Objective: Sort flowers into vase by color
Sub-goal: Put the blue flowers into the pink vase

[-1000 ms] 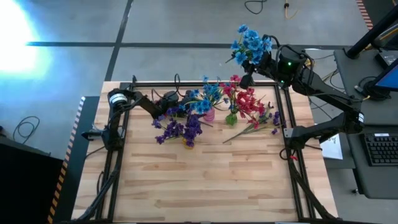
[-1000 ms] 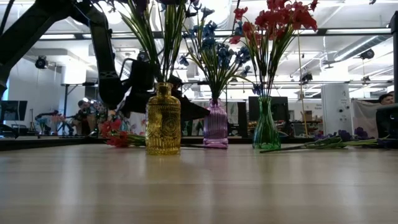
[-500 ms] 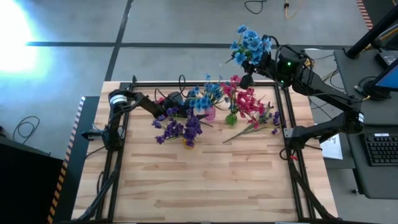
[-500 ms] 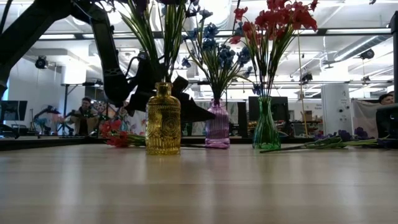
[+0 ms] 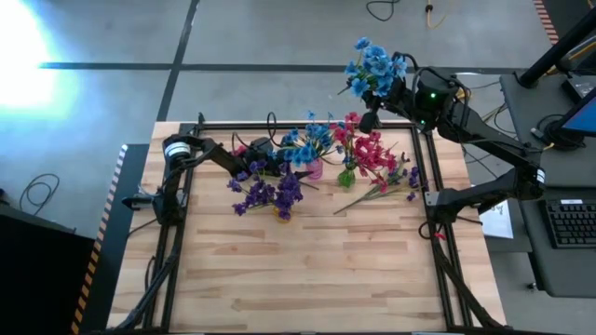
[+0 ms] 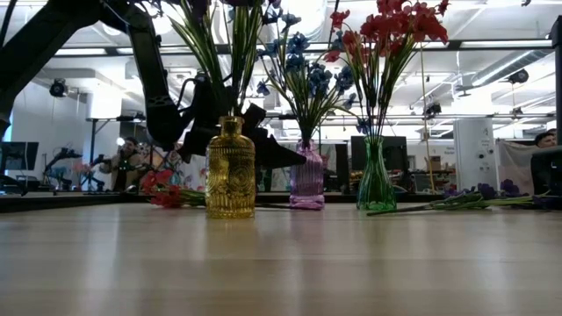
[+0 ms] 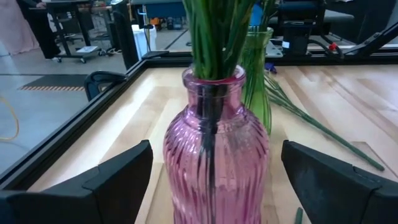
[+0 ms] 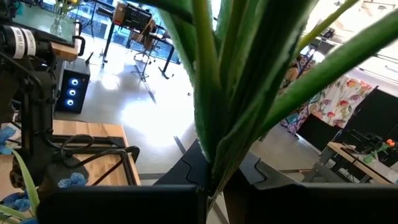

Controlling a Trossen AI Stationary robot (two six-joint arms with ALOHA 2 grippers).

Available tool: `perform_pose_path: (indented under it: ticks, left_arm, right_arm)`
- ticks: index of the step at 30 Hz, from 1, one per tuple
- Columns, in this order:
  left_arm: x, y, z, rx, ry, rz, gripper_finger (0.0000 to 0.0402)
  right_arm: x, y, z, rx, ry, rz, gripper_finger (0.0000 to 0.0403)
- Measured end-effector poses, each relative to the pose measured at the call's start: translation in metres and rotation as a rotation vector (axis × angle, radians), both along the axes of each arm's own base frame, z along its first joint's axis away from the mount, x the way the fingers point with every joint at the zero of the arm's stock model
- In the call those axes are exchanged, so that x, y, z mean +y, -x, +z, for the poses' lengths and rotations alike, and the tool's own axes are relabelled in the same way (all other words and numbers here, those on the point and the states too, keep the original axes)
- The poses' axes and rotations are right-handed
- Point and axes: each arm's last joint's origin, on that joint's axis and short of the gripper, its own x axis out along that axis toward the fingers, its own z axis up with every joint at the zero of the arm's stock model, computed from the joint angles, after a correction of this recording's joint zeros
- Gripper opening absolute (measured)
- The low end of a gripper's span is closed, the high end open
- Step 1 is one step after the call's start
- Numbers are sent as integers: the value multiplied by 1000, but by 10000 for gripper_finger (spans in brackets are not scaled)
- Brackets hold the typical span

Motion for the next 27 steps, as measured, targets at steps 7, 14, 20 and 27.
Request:
perform_pose_path:
  ticks: [7,14,20,27]
  left_arm:
    - [0,0,0,-1,8,1,340]
    - [2,-1,-14,-25,59,61,340]
    - [1,2,-21,-107,47,77,340]
    - [0,2,-21,-112,47,79,340]
  right_arm:
    - [0,0,0,0,0,0,18]
    - [0,0,0,0,0,0,18]
    - [0,0,0,2,3,-1,18]
    - [0,0,0,4,8,0,18]
